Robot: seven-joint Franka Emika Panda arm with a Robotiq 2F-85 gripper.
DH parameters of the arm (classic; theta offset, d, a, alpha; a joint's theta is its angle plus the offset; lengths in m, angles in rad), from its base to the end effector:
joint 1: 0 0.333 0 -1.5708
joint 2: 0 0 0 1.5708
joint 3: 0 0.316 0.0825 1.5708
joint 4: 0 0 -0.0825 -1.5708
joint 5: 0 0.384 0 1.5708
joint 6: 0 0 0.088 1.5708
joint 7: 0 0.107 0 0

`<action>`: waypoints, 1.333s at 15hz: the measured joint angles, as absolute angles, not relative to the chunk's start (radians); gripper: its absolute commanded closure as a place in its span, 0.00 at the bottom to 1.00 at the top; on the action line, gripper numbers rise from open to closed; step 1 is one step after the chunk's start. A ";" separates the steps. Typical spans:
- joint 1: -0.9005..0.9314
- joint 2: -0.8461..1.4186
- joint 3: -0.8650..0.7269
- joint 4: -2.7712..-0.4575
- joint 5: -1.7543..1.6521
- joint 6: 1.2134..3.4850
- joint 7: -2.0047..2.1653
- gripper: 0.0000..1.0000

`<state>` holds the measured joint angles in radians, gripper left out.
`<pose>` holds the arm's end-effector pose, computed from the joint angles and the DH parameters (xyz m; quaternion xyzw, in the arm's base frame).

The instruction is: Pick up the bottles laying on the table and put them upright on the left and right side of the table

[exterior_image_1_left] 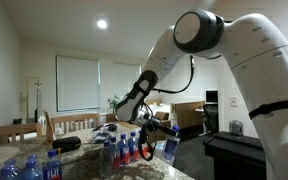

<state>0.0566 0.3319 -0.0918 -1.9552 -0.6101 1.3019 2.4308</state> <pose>0.4968 -0.0885 0.3025 0.3354 -0.7684 0.1212 0.5314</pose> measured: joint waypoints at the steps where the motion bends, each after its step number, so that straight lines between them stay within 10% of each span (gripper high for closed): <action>1: 0.057 0.354 -0.091 -1.933 -0.610 1.293 2.431 0.77; 20: 0.056 0.694 -0.100 -1.660 -0.602 1.264 2.425 0.77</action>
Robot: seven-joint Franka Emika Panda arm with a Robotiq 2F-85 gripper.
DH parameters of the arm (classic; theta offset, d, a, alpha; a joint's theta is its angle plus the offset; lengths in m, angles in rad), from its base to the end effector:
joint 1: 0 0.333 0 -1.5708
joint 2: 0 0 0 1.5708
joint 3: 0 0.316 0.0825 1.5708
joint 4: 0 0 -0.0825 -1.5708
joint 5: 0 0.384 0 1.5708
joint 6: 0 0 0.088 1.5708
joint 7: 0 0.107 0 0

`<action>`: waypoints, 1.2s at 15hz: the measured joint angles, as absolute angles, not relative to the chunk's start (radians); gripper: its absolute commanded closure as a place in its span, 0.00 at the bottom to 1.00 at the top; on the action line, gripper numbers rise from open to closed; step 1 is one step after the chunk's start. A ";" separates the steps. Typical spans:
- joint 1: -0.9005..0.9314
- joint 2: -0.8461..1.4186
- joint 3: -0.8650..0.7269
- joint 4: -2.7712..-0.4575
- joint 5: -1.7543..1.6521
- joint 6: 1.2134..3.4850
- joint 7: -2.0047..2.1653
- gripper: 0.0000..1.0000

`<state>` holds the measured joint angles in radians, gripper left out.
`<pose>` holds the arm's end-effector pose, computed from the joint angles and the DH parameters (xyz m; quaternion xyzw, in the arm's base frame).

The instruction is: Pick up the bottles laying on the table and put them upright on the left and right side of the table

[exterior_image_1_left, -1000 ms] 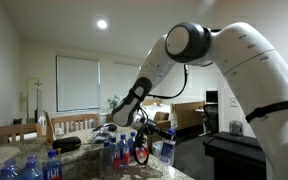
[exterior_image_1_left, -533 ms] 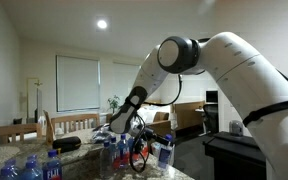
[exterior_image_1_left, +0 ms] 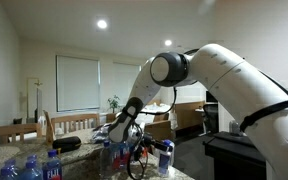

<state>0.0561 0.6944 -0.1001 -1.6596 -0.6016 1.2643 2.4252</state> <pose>0.5562 -0.0928 0.2053 0.3258 -0.7411 0.1142 0.5758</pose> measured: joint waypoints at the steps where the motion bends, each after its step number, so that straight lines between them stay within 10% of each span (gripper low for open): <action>1: 0.056 0.706 -0.101 -1.644 -0.602 1.251 2.423 0.77; 6: 0.056 0.749 -0.105 -1.587 -0.602 1.205 2.419 0.77; 7: 0.056 0.755 -0.105 -1.579 -0.602 1.199 2.419 0.34; 12: 0.056 0.764 -0.106 -1.555 -0.601 1.183 2.418 0.02; 18: 0.056 0.769 -0.106 -1.548 -0.600 1.183 2.418 0.00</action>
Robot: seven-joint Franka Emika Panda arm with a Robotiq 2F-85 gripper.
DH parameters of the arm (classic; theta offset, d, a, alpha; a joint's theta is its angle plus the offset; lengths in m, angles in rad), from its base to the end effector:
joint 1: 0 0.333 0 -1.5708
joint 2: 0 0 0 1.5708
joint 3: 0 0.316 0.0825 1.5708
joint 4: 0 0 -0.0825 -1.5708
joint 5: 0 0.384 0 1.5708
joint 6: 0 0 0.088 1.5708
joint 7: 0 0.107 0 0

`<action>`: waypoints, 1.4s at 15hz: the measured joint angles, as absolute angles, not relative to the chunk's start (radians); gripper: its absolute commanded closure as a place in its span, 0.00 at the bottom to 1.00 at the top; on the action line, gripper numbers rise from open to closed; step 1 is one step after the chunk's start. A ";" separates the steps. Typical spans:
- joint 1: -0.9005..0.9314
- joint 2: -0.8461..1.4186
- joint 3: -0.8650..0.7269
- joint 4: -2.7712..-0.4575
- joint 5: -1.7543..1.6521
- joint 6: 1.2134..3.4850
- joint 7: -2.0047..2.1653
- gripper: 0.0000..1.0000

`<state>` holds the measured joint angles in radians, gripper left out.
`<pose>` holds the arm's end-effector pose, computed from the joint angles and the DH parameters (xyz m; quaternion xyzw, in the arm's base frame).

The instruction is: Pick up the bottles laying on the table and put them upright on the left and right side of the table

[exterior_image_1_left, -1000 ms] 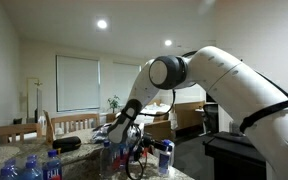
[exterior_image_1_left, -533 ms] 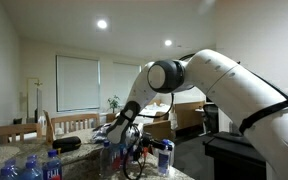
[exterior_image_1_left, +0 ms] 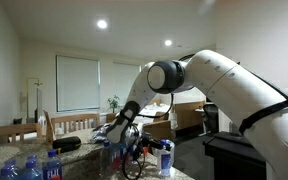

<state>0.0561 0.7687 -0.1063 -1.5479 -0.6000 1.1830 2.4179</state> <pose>0.5716 -0.0963 0.2023 0.3052 -0.7353 0.1119 0.5948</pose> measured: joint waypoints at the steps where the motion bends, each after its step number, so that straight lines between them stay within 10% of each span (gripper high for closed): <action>1: 0.056 0.769 -0.106 -1.548 -0.600 1.183 2.418 0.00; 21: 0.057 0.658 -0.091 -1.564 -0.558 1.207 2.418 0.00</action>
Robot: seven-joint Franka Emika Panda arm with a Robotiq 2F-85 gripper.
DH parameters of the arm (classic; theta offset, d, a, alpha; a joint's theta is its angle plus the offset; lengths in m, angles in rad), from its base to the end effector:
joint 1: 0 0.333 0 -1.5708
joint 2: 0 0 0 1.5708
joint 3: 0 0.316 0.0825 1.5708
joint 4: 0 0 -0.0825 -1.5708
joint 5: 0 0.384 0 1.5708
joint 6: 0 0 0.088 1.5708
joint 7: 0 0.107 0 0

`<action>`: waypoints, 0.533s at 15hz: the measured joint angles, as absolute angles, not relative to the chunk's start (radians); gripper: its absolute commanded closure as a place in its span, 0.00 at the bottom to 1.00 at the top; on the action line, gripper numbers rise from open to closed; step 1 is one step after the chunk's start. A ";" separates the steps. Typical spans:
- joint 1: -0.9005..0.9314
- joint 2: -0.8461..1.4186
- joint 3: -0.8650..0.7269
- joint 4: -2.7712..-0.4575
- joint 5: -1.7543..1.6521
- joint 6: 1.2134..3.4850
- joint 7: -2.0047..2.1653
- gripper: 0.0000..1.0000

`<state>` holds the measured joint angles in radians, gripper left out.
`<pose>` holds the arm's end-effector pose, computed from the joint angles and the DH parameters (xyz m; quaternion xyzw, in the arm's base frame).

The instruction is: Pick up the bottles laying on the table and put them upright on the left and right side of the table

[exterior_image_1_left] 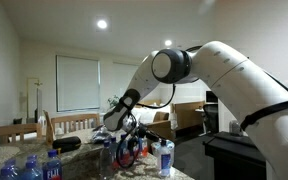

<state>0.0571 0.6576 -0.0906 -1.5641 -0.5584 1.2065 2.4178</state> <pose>0.5805 -0.0825 0.2554 0.3136 -0.7718 0.1073 0.5426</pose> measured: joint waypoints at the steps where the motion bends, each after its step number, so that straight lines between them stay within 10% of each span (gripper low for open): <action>1: 0.058 0.641 -0.087 -1.572 -0.550 1.213 2.418 0.00; 8: 0.069 0.423 -0.053 -1.743 -0.539 1.388 2.394 0.00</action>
